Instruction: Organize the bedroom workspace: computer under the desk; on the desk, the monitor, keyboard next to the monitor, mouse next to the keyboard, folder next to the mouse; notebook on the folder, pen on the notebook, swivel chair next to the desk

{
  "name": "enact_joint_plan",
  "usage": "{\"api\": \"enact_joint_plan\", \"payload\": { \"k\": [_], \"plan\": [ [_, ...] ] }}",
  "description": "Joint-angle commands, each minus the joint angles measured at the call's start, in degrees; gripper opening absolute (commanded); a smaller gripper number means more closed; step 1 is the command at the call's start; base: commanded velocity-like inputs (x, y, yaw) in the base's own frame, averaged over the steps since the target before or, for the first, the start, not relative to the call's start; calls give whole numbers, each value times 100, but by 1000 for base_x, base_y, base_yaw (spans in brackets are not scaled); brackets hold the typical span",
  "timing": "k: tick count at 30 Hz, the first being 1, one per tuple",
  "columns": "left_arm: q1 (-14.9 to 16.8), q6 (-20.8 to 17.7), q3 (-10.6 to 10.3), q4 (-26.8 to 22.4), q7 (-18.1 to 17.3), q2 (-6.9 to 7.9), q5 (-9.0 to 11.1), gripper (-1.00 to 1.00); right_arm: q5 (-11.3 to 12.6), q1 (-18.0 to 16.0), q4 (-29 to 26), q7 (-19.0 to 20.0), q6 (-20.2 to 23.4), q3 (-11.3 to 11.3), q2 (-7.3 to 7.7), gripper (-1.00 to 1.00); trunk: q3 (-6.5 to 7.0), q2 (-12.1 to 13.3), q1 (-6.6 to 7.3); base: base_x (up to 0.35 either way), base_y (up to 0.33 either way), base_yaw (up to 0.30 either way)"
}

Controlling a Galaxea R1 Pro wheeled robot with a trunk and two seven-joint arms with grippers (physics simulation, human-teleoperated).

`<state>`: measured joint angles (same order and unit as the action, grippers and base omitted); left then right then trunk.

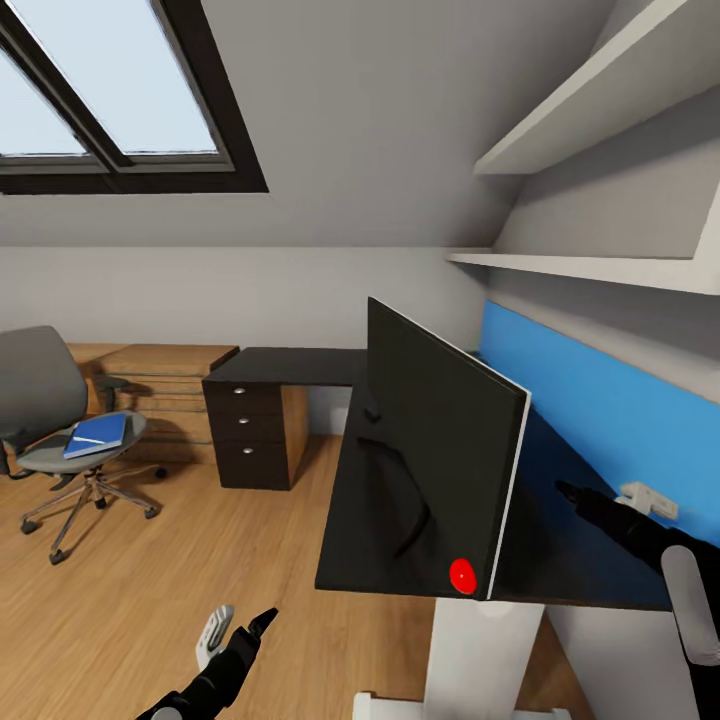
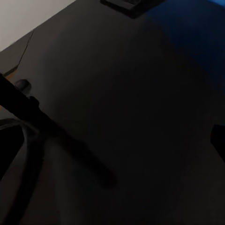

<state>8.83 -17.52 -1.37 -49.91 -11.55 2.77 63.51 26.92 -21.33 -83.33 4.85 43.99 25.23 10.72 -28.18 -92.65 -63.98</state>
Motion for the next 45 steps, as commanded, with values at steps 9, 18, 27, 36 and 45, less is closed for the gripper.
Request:
{"api": "enact_joint_plan", "payload": {
  "k": [9, 18, 27, 36, 45],
  "plan": [
    [-21, -29, -4, -1, 7, 5, 61, 100, -30, -2, 39, 44, 23, -701, -24, 100, -7, -3, -1, 44, -46, 154],
    [-22, -32, -3, -1, 25, 5, 65, 100, -29, 12, 15, 106, 22, -776, -26, 100, -7, -3, -1, 2, -2, 198],
    [-22, -32, -3, -1, 46, 5, 65, 100, -29, 50, -31, 116, 22, -830, -38, 100, -7, -3, -1, 0, 0, 35],
    [-22, -29, -3, 6, 55, 5, 65, 100, -29, 68, -60, 72, 22, -1269, -97, 100, -7, -3, -1, 0, 0, 43],
    [-22, -26, -3, 7, 55, 5, 65, 100, -22, 68, -66, 83, 27, -1419, -106, 100, -7, -3, -1, 0, 0, 119]
  ]
}}
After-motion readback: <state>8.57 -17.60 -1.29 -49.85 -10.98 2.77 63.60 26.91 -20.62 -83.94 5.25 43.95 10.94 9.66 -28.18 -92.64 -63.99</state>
